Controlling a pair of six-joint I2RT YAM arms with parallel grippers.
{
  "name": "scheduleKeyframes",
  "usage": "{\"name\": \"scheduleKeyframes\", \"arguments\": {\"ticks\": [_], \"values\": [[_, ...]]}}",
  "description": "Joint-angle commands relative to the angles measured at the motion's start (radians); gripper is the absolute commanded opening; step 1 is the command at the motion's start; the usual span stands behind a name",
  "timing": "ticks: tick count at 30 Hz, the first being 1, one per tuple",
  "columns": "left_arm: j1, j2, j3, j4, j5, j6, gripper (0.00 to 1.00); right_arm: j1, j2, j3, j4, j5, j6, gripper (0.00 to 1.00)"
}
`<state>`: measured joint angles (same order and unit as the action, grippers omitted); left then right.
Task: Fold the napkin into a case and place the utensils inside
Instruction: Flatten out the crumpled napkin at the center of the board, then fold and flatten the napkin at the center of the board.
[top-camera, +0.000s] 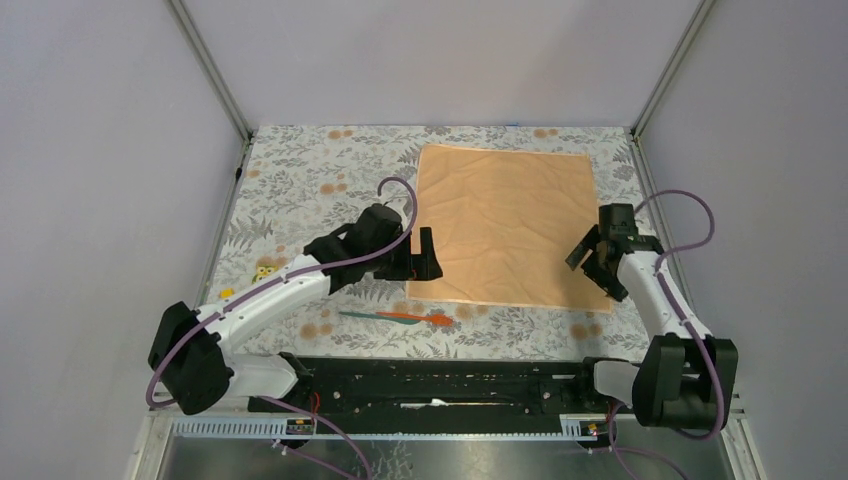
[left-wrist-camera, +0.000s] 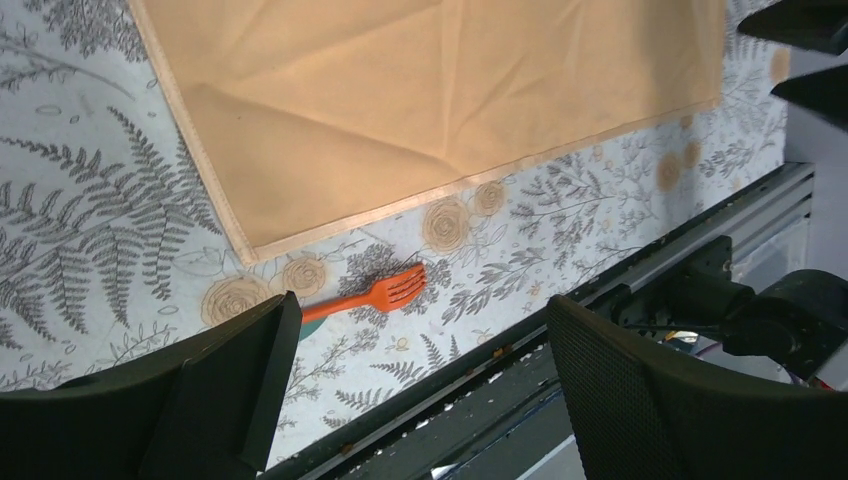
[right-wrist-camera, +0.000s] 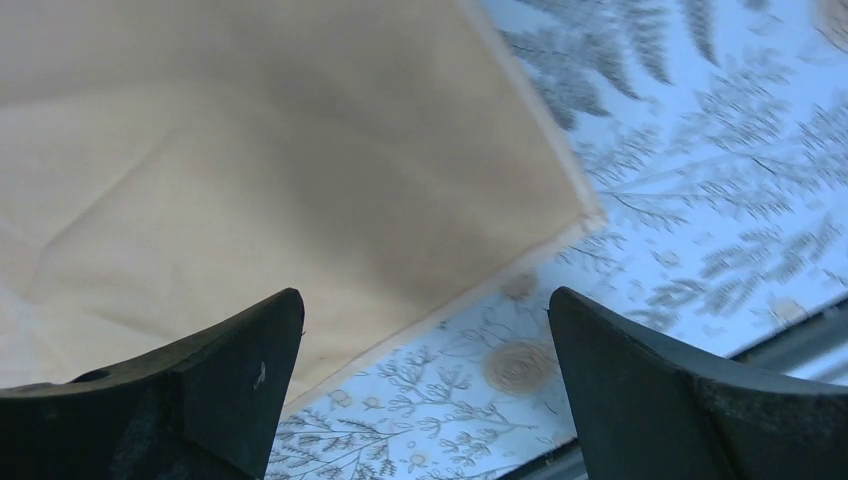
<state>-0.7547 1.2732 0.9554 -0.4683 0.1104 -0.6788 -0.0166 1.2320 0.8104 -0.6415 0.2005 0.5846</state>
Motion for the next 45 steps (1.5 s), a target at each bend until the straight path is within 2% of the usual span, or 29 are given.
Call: {"name": "scheduleKeyframes", "arguments": {"ticks": [1, 5, 7, 10, 14, 17, 22, 28, 45], "values": [[0.003, -0.038, 0.035, 0.091, 0.024, 0.019, 0.99, -0.069, -0.069, -0.029, -0.081, 0.122, 0.093, 1.0], [0.002, -0.024, 0.083, 0.077, 0.015, 0.092, 0.99, -0.214, -0.034, -0.034, -0.1, 0.038, 0.057, 0.99], [0.004, -0.003, 0.126, 0.053, 0.005, 0.141, 0.99, -0.267, 0.007, -0.026, -0.112, 0.006, 0.023, 0.92], [0.015, 0.026, 0.188, 0.023, -0.022, 0.213, 0.99, -0.353, 0.08, -0.013, -0.124, -0.08, -0.011, 0.75], [0.048, 0.045, 0.201, 0.041, -0.029, 0.27, 0.99, -0.384, 0.147, 0.02, -0.144, -0.081, -0.03, 0.61], [0.097, 0.054, 0.175, 0.066, 0.018, 0.267, 0.99, -0.384, 0.16, 0.045, -0.145, -0.059, -0.038, 0.59], [0.079, 0.068, 0.17, 0.047, -0.014, 0.294, 0.99, -0.384, 0.222, 0.056, -0.157, -0.057, -0.06, 0.49], [0.044, 0.072, 0.162, 0.039, -0.045, 0.31, 0.99, -0.384, 0.264, 0.052, -0.148, -0.072, -0.057, 0.44], [0.024, 0.073, 0.155, 0.04, -0.064, 0.32, 0.99, -0.382, 0.392, 0.018, -0.051, -0.07, -0.066, 0.47]]}}
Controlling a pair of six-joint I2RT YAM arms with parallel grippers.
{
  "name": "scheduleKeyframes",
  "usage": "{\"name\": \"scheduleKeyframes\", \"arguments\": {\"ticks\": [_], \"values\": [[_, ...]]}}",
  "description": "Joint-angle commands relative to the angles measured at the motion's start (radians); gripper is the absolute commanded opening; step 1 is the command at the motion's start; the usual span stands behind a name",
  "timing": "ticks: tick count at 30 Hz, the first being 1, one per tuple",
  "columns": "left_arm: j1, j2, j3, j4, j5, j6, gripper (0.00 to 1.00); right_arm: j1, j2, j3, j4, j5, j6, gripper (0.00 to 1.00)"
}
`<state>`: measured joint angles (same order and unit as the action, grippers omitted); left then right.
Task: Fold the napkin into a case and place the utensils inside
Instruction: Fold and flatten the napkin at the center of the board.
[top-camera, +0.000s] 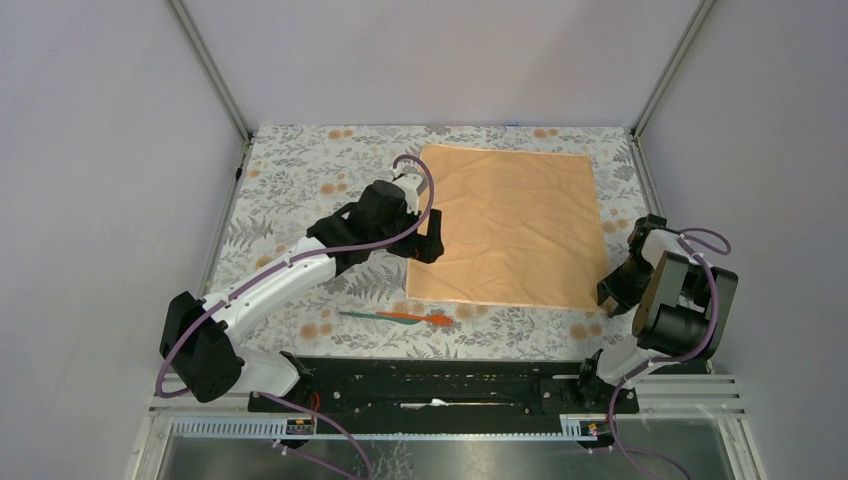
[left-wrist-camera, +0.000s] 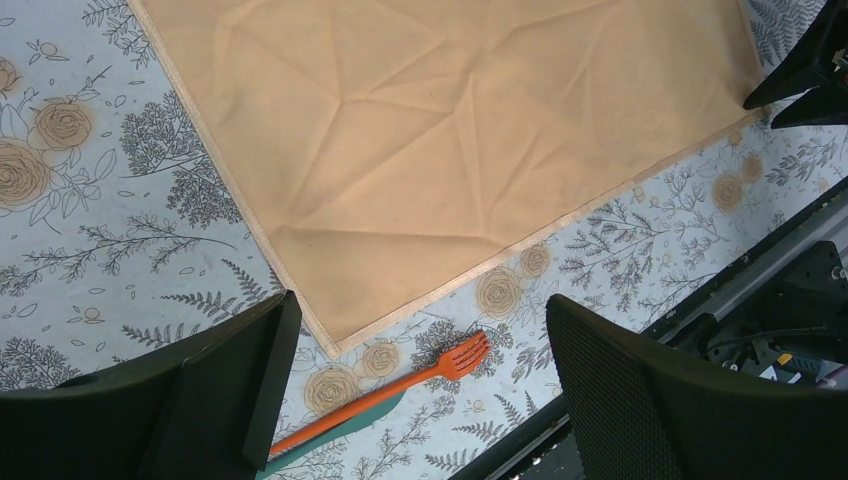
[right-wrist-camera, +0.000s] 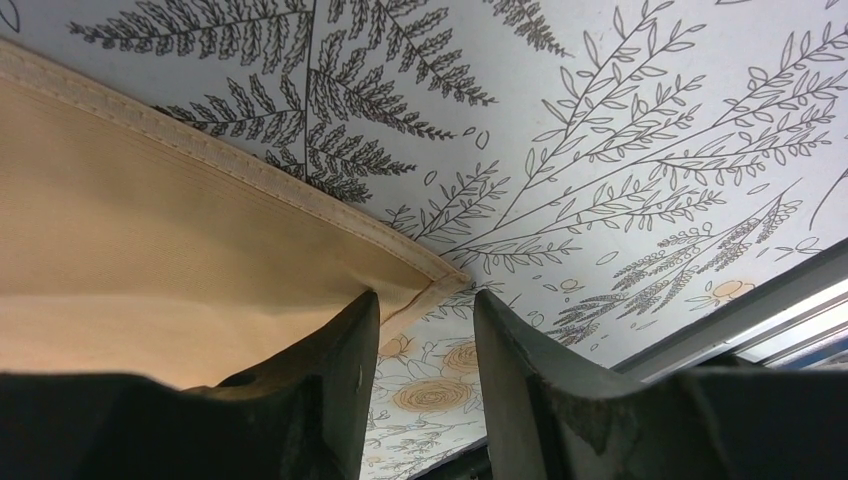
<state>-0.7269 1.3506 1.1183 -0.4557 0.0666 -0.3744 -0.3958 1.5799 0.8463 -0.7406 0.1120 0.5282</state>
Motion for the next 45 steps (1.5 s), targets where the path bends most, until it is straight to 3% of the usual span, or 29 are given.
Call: {"name": "scheduleKeyframes", "arguments": {"ticks": [1, 5, 12, 20, 27, 32, 39, 45], "values": [[-0.005, -0.002, -0.007, 0.028, -0.019, 0.017, 0.99, -0.003, 0.048, -0.023, 0.057, 0.018, -0.011, 0.47], [-0.006, 0.001, -0.007, 0.027, -0.022, 0.018, 0.99, -0.003, 0.062, -0.068, 0.115, -0.01, -0.003, 0.44], [-0.005, 0.006, -0.007, 0.025, -0.024, 0.021, 0.99, -0.003, 0.068, -0.092, 0.194, -0.067, -0.003, 0.26], [-0.008, 0.016, -0.015, 0.027, -0.025, 0.017, 0.99, -0.003, -0.01, -0.088, 0.141, -0.054, -0.01, 0.02], [0.007, 0.028, -0.044, 0.063, 0.018, -0.028, 0.99, -0.003, -0.118, -0.076, 0.09, -0.074, 0.041, 0.0], [0.012, 0.072, -0.05, 0.04, 0.085, -0.147, 0.99, -0.002, -0.16, -0.075, 0.067, -0.067, 0.081, 0.0], [0.011, 0.209, 0.056, -0.179, -0.095, -0.496, 0.95, 0.065, -0.224, -0.07, 0.051, 0.062, 0.147, 0.0], [-0.006, 0.266, 0.026, -0.268, -0.172, -0.824, 0.77, 0.133, -0.277, -0.075, 0.038, 0.189, 0.191, 0.0]]}}
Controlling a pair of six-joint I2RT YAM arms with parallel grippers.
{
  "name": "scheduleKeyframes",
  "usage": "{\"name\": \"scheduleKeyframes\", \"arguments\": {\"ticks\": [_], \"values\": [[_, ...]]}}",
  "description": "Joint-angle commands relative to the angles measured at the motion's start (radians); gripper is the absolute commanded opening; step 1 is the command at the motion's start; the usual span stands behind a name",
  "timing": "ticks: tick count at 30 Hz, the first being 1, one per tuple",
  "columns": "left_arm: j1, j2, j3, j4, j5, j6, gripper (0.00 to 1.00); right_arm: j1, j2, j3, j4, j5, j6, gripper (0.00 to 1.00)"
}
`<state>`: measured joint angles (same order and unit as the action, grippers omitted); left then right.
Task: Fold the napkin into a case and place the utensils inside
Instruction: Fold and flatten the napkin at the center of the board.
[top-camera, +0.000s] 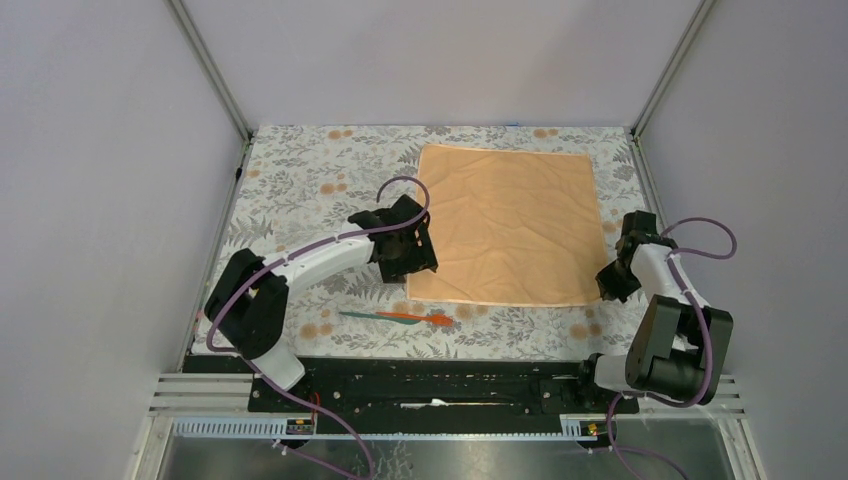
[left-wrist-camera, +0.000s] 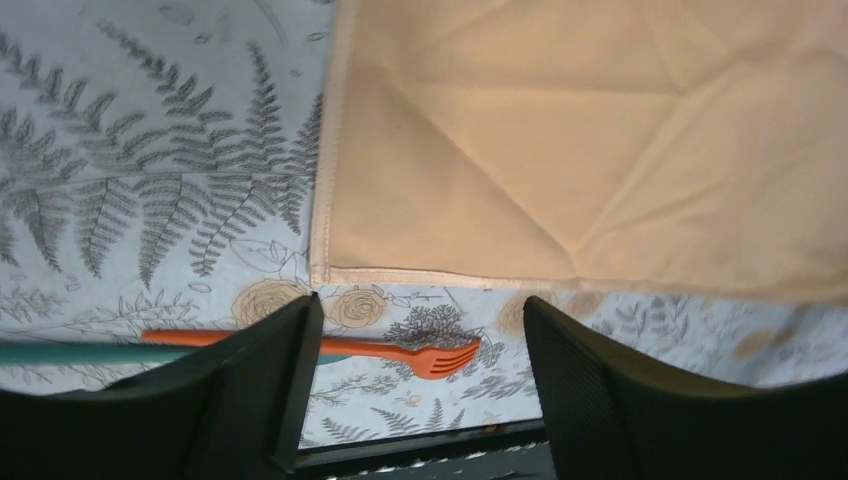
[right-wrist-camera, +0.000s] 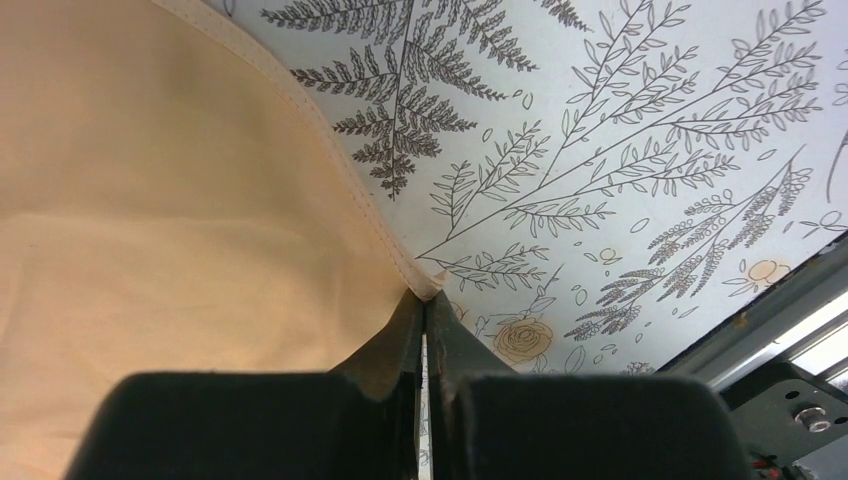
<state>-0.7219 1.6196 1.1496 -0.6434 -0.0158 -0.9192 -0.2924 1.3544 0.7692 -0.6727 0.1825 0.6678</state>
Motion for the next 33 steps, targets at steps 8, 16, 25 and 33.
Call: {"name": "scheduleKeyframes", "arguments": {"ticks": [8, 16, 25, 33], "values": [[-0.021, 0.023, -0.046, -0.156, -0.159, -0.536, 0.62, 0.051, -0.177, -0.042, 0.04, 0.1, 0.026, 0.0], [-0.038, 0.131, -0.011, -0.165, -0.139, -0.621, 0.58, 0.055, -0.172, -0.06, 0.07, 0.061, 0.022, 0.0], [-0.054, 0.186, 0.029, -0.218, -0.153, -0.652, 0.51, 0.067, -0.159, -0.064, 0.077, 0.052, 0.02, 0.0], [-0.079, 0.25, 0.111, -0.37, -0.152, -0.703, 0.49, 0.07, -0.156, -0.061, 0.076, 0.048, 0.019, 0.0]]}}
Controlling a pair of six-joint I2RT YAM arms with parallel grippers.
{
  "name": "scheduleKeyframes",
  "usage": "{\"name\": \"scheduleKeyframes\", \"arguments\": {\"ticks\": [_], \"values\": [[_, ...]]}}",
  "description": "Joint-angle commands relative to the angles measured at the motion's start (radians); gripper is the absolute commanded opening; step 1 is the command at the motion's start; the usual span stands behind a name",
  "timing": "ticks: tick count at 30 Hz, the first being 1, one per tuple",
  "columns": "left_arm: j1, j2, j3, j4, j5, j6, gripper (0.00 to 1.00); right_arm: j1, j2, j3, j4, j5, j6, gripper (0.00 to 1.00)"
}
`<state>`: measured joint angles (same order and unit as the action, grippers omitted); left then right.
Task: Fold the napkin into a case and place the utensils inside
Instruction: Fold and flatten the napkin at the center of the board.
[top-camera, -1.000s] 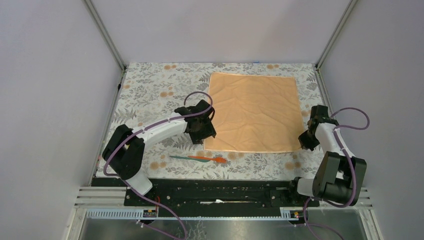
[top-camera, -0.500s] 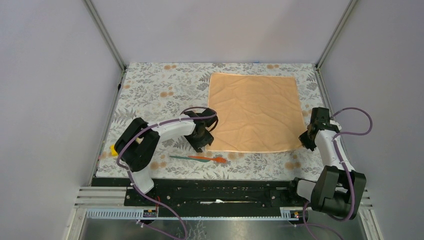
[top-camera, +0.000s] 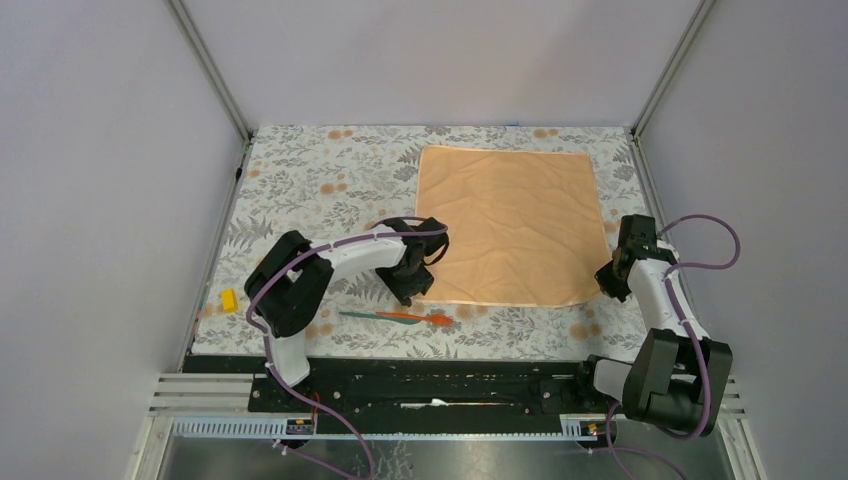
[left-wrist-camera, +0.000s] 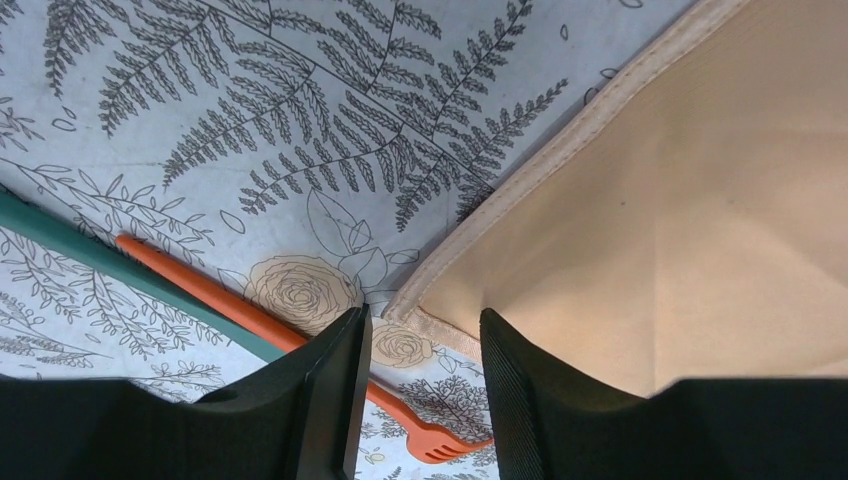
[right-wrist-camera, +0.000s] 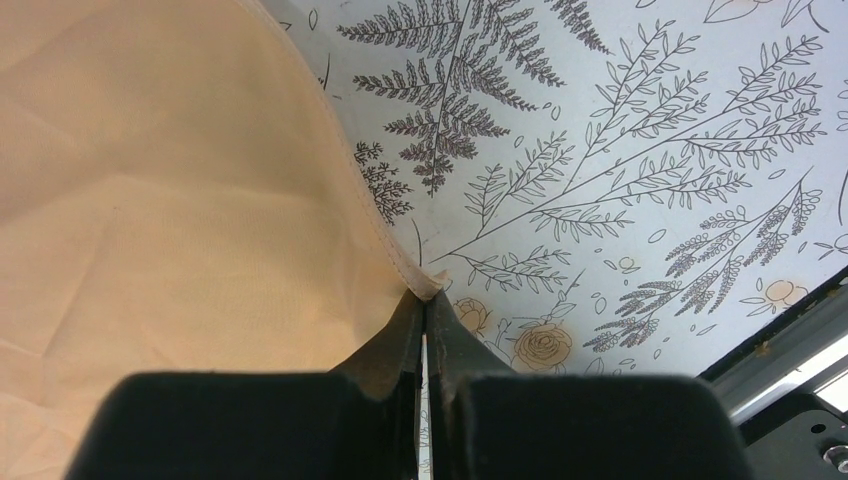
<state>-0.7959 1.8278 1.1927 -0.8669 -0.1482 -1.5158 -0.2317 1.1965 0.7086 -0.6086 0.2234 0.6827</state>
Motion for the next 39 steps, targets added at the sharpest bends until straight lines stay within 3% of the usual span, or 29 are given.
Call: {"name": "scheduleKeyframes", "arguments": {"ticks": [1, 12, 25, 28, 36, 39], "values": [[-0.005, 0.053, 0.072, -0.156, -0.013, -0.108, 0.48, 0.009, 0.001, -0.002, 0.012, 0.008, 0.003, 0.0], [-0.001, 0.111, 0.085, -0.148, -0.034, -0.093, 0.44, 0.012, -0.003, -0.003, 0.012, 0.007, 0.004, 0.0], [0.022, 0.075, 0.022, -0.081, -0.071, -0.053, 0.13, 0.024, -0.008, -0.003, 0.015, 0.002, -0.006, 0.0], [0.027, 0.055, 0.015, -0.07, -0.08, -0.039, 0.0, 0.03, -0.023, -0.003, 0.019, 0.002, -0.016, 0.0], [0.029, -0.02, -0.006, -0.039, -0.069, 0.012, 0.01, 0.052, -0.049, -0.002, 0.038, -0.013, -0.051, 0.0], [0.035, -0.05, -0.019, -0.053, -0.042, 0.015, 0.36, 0.054, -0.052, -0.004, 0.038, -0.005, -0.051, 0.0]]}}
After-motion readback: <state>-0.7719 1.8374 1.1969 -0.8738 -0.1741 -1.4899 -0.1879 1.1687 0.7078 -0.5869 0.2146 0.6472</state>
